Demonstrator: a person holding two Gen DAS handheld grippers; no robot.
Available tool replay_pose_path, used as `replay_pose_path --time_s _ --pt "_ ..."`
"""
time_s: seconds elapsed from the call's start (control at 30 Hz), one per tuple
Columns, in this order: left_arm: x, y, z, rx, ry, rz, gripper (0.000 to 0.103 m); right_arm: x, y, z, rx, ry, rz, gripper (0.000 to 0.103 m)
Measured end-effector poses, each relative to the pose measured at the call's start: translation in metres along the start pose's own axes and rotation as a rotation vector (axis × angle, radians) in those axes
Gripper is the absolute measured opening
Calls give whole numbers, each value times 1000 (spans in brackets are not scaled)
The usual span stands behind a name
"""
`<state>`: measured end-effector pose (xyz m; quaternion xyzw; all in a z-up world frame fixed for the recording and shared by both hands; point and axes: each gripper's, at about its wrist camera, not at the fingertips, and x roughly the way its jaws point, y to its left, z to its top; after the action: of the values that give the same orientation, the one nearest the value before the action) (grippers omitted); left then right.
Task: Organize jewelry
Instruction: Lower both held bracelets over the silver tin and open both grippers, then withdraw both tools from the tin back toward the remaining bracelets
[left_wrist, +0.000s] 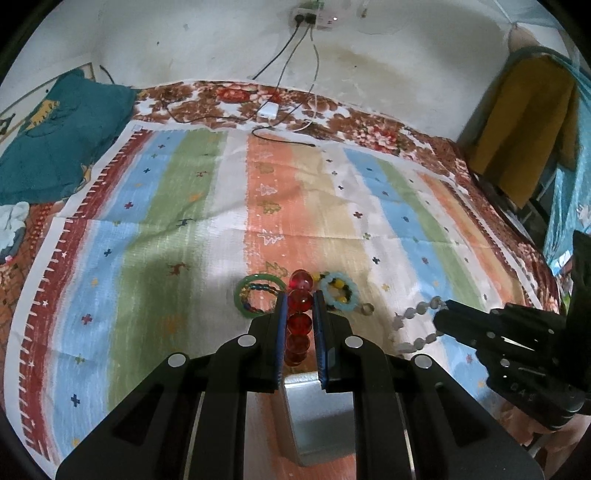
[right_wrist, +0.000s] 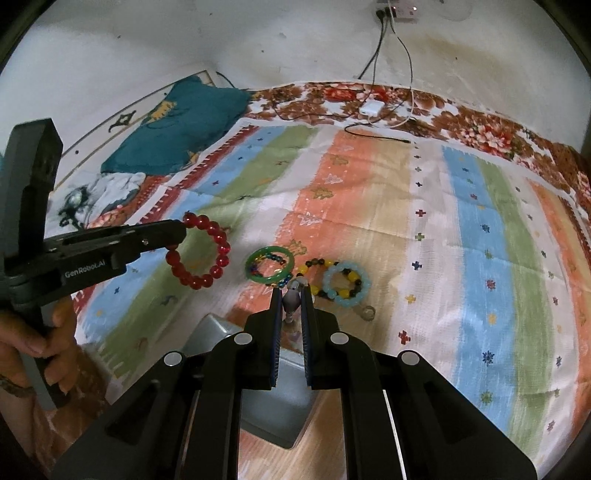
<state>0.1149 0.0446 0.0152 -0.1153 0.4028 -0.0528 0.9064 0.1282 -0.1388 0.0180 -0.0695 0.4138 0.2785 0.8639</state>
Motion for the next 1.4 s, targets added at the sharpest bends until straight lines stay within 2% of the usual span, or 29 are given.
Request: replay_pose_path --time_s 0.6,0.93,0.97,1.0,1.07,1.1,1.23,1.4 --pt "-22 -14 -38 21 1 -35 13 -18 18 -34 0 20 59 11" --pt "-16 -15 -52 -9 61 -57 13 -16 18 -38 10 40 84 11" --pt "-15 -13 -51 -18 74 -64 13 -15 18 -38 11 44 83 14" --pt "-14 -13 -51 -21 78 -71 16 -14 18 -39 9 47 83 26" --pt "-14 -10 -50 -29 69 -62 29 -14 18 -38 9 45 70 45" --pt "-15 -9 -50 -29 63 -55 37 -14 18 -38 8 43 61 45" --pt "-16 -3 -45 -47 41 -18 45 -11 13 -37 22 47 39 46" --pt "-7 7 -36 -61 55 10 53 -7 7 -34 33 53 24 51"
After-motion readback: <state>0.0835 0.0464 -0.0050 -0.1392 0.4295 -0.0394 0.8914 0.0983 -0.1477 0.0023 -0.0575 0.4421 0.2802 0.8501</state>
